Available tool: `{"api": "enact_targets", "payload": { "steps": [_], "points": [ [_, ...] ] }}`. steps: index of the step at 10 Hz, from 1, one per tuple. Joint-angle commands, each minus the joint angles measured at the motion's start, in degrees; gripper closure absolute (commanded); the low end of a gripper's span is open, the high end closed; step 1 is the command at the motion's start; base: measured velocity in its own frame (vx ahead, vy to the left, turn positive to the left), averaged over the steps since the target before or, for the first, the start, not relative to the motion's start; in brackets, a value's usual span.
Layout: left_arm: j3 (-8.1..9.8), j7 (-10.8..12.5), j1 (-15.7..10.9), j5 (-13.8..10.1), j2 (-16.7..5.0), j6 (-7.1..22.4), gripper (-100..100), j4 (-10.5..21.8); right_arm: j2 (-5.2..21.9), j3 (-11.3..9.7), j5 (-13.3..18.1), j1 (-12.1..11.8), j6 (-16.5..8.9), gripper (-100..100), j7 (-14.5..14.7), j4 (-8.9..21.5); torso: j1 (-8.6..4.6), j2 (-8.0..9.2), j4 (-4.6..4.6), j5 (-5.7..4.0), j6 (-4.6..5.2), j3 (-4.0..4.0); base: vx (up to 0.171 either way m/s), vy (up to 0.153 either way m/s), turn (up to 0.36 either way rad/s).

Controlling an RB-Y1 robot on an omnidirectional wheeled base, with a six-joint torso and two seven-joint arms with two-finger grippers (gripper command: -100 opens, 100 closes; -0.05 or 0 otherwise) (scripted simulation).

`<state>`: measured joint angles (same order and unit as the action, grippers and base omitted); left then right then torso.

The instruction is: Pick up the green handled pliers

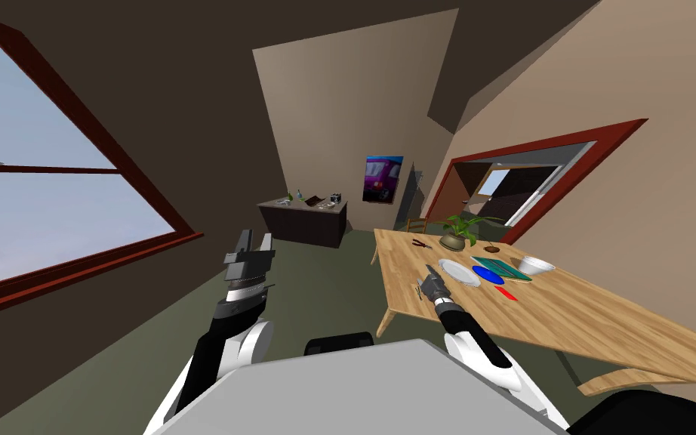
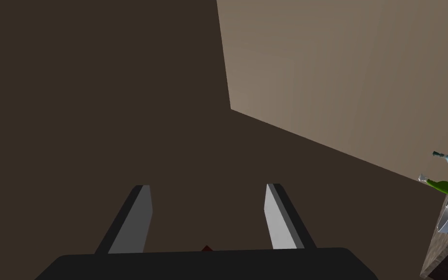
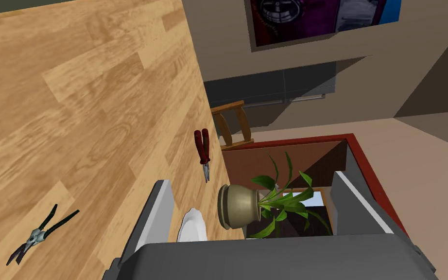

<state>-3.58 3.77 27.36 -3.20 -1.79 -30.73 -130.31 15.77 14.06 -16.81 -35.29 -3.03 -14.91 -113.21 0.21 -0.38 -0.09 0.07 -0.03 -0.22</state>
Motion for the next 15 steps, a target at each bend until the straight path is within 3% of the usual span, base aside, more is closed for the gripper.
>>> {"api": "enact_targets", "payload": {
  "steps": [1,6,15],
  "points": [
    [0.00,0.0,0.0,0.0,0.0,0.0,0,0.0,0.9,1.7,-1.9,0.4,-2.9,-100,-2.1,2.0,0.00,0.00,0.00,0.00,0.00,0.00,0.097,0.068,-0.073],
    [0.00,0.0,0.0,0.0,0.0,0.0,0,0.0,2.3,4.1,-5.2,0.3,-11.1,-100,-5.8,5.8,-0.07,-0.02,0.00,-0.01,0.01,-0.01,0.076,0.063,-0.054],
    [0.00,0.0,0.0,0.0,0.0,0.0,0,0.0,5.5,9.6,-13.4,1.2,-26.1,-100,-15.5,15.4,-0.24,-0.01,0.00,-0.05,-0.02,-0.01,0.085,0.037,-0.044]
  ]
}}
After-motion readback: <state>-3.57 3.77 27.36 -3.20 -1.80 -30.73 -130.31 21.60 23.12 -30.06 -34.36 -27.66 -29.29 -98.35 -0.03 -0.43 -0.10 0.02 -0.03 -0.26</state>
